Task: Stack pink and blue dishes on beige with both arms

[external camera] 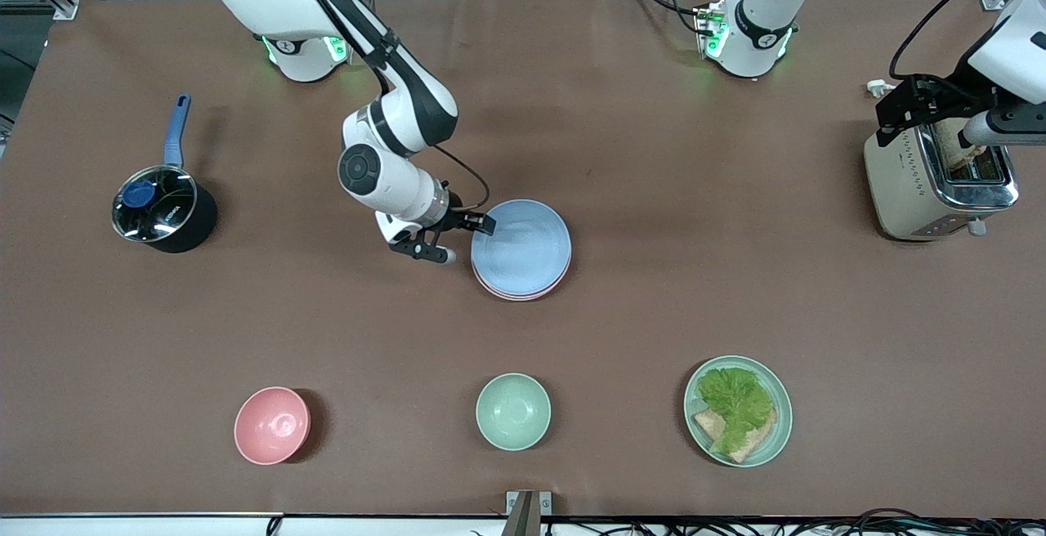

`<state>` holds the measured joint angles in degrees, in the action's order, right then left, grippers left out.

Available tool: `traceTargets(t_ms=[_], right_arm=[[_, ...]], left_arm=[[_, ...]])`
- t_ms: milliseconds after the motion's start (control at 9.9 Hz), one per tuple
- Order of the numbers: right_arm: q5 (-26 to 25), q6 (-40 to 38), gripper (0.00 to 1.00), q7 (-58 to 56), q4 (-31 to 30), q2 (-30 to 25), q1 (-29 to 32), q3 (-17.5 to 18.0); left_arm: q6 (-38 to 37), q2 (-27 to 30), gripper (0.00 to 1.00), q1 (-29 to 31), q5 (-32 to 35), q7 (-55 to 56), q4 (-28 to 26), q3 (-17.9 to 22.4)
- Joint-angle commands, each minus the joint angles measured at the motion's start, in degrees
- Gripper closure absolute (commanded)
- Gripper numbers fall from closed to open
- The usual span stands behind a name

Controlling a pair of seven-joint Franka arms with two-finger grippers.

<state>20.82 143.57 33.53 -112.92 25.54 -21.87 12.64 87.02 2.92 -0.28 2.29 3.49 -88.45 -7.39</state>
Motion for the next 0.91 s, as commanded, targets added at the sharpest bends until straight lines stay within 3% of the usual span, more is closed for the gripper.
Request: traceTargets(t_ms=[0,202,404,606,808], right_arm=[[-12.05,-8.53,0.0,0.22,-0.82,-8.81,5.32,-4.27],[-20.79,-18.01,0.0,-0.48,2.5,-15.05,14.26,-4.64],[-23.2,-27.07,0.0,-7.39,7.42,-20.16,20.96,-5.17],[-23.2,-38.66,0.01,-17.92,14.44,-22.98,21.26,-13.31],[-23.2,-47.29,0.0,-25.07,21.21,-24.66,21.34,-17.37]], left_arm=[[-0.27,0.51,0.0,0.28,-0.7,-0.85,-2.34,0.27],[-0.19,0.25,0.0,0.28,-0.62,-0.86,-2.34,0.18],[-0.19,-0.02,0.0,0.11,0.0,-0.77,-1.47,0.18],[-0.19,-0.98,0.0,-0.25,0.61,-0.77,-0.05,0.09],[-0.19,-1.42,0.0,0.28,0.79,-0.77,0.91,0.09]])
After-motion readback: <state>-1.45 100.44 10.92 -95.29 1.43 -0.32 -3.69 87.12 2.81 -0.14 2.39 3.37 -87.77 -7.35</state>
